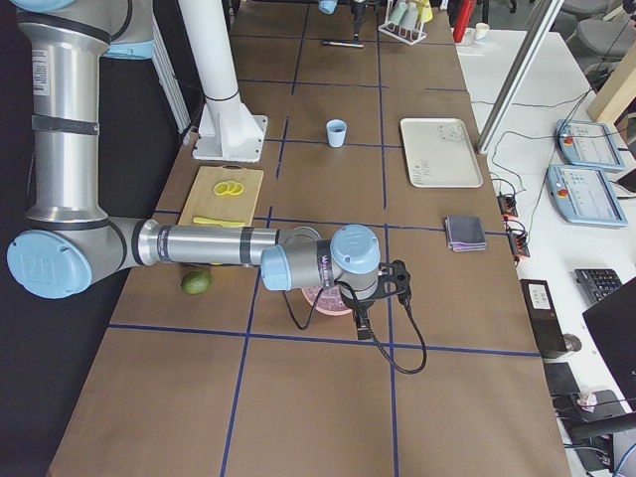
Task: Mash ice and strawberries in cup
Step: 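Grasp the metal pestle upright with the left gripper and lift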
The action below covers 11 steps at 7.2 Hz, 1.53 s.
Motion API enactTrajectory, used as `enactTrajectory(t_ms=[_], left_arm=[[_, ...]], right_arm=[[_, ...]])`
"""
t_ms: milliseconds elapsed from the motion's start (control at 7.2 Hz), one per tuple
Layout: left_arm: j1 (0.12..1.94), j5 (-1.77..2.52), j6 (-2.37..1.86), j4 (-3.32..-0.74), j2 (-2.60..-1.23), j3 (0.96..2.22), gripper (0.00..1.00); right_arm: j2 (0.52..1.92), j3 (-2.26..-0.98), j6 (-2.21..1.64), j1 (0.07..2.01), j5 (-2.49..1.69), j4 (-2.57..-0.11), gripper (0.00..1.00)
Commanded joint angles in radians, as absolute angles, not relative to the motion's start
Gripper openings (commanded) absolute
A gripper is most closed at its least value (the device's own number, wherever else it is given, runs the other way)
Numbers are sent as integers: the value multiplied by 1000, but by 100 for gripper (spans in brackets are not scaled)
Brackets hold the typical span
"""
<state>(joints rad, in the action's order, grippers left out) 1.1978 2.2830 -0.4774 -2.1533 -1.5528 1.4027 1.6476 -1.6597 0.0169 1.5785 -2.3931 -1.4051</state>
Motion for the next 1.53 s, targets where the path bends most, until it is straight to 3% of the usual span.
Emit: enactTrajectory(t_ms=[0, 694, 833, 1250, 1389], left_arm=[[1152, 2281, -480, -2154, -1552, 1385, 100], [1118, 2283, -477, -2154, -1552, 1362, 100], [1118, 2283, -477, -2155, -1552, 1364, 92], [1118, 2281, -472, -2155, -1552, 1364, 23], [1118, 2281, -471, -2157, -1551, 1364, 7]], right_arm=[[1647, -1658, 17, 1578, -2391, -1405, 99], [1646, -1657, 20, 1578, -2387, -1405, 99], [1646, -1657, 20, 1578, -2387, -1405, 99], [1644, -1655, 23, 1578, -2387, -1405, 99], [1644, -1655, 23, 1578, -2387, -1405, 99]])
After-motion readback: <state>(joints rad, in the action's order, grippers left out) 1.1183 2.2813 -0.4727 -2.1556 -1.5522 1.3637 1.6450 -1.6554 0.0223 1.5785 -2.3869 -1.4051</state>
